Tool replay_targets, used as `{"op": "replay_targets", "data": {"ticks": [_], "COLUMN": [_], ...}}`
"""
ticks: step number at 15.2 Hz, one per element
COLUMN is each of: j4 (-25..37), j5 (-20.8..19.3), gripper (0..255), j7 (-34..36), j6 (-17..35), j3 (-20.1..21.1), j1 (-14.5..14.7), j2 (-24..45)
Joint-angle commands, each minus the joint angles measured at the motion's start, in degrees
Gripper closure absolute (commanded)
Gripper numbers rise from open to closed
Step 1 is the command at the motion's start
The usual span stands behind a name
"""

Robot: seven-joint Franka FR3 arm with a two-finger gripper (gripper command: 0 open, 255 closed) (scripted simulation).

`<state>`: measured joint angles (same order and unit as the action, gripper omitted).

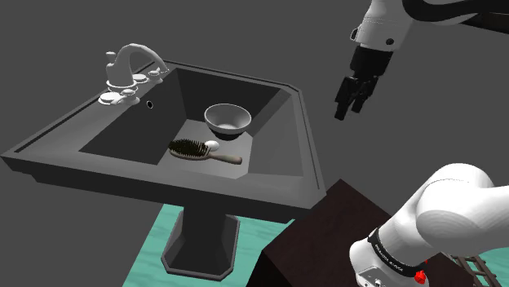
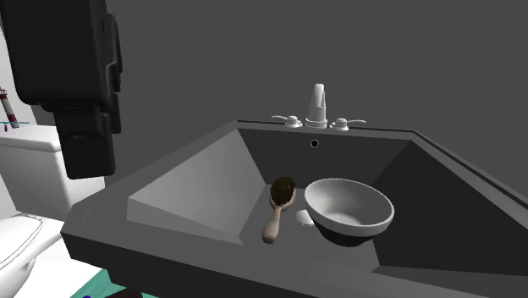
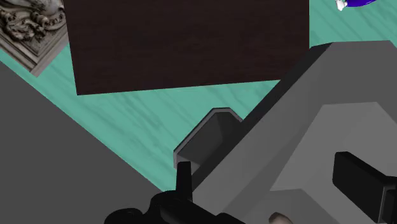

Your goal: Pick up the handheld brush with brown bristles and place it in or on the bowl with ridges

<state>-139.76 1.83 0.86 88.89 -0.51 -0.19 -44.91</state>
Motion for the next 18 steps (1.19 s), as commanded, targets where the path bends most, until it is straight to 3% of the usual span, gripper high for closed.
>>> {"op": "replay_targets", "data": {"ticks": [1,9,18], "j4": [0.0,-0.2,5.31], "j5": [0.0,0.73,-0.19], "gripper": [0,0,0], "j7": [0.0,-2.0,-3.33], "j6": [0.0,15.73,30.3], "j3": [0.0,2.81,6.21], "j1": [0.0,3.01,5.58], "j2": [0.0,13.5,31.33]}}
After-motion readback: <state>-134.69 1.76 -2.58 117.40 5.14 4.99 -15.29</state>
